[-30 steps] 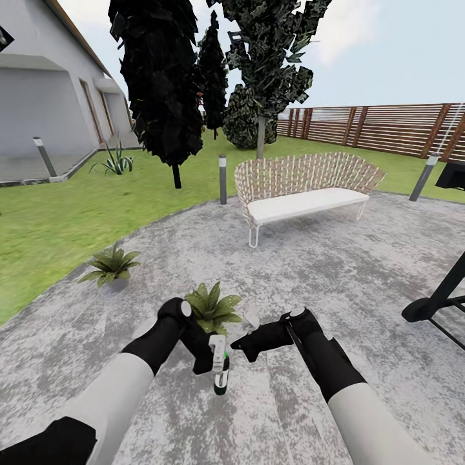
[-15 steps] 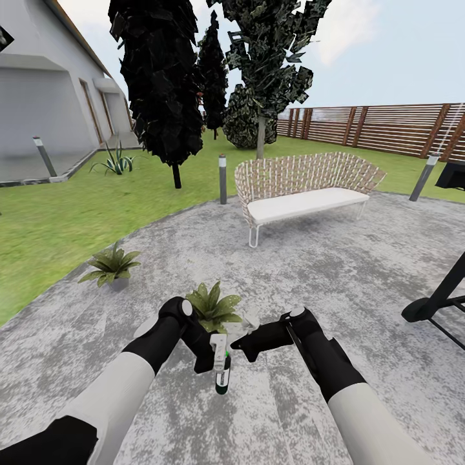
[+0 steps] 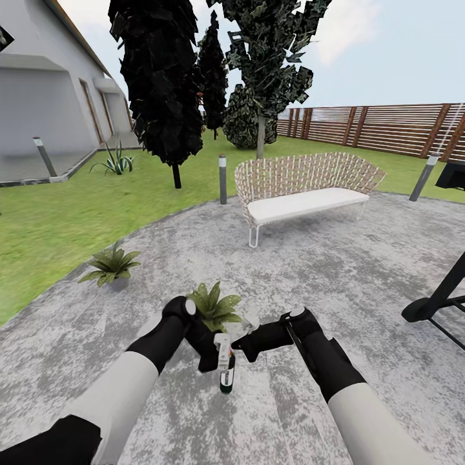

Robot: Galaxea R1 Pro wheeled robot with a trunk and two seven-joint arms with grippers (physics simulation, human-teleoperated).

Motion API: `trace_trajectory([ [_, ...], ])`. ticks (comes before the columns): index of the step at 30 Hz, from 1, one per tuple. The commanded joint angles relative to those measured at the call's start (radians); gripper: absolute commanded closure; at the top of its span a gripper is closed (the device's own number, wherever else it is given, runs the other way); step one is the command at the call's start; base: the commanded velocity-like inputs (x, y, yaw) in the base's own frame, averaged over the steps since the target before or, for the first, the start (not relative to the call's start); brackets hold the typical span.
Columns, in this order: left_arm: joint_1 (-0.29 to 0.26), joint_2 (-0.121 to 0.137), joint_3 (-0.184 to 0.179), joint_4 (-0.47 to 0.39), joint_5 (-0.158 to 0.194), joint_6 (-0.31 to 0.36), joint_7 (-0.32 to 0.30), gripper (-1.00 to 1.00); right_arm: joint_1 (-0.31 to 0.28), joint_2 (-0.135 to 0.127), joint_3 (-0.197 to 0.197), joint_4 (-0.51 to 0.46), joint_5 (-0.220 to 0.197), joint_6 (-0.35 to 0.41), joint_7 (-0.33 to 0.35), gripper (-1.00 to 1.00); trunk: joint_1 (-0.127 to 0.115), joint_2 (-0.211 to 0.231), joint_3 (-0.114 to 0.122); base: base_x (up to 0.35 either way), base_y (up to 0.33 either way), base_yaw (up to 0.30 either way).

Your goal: Pick up the pesticide atomizer in the garden and spray insectifuge to fully cover both potted plants in the garden.

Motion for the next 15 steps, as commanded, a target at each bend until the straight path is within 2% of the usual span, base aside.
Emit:
trace_trajectory([
  [1,-0.006,0.000,0.000,-0.001,-0.004,0.011,-0.005,1.00,-0.001,0.000,-0.001,-0.001,0.006,0.007,0.006,1.00,0.000,0.000,-0.001,0.000,0.000,0.000],
  [9,-0.025,0.005,0.000,0.000,-0.005,0.012,-0.005,1.00,-0.001,-0.001,0.000,-0.002,0.007,0.007,0.006,1.00,0.000,0.000,-0.001,0.000,0.000,0.000],
  [13,-0.025,0.037,0.000,0.002,-0.007,0.011,-0.005,1.00,-0.001,-0.002,0.000,-0.003,0.007,0.007,0.006,1.00,0.000,0.000,-0.001,0.000,0.000,0.000],
  [14,-0.025,0.054,0.000,0.003,-0.034,0.010,-0.005,1.00,-0.001,-0.002,-0.001,-0.003,0.007,0.007,0.006,1.00,0.000,0.000,-0.001,0.000,0.000,0.000],
  [15,-0.025,0.070,0.001,0.004,-0.089,0.010,-0.005,1.00,-0.001,-0.002,0.000,-0.003,0.006,0.007,0.006,1.00,0.000,0.000,-0.001,0.000,0.000,0.000],
])
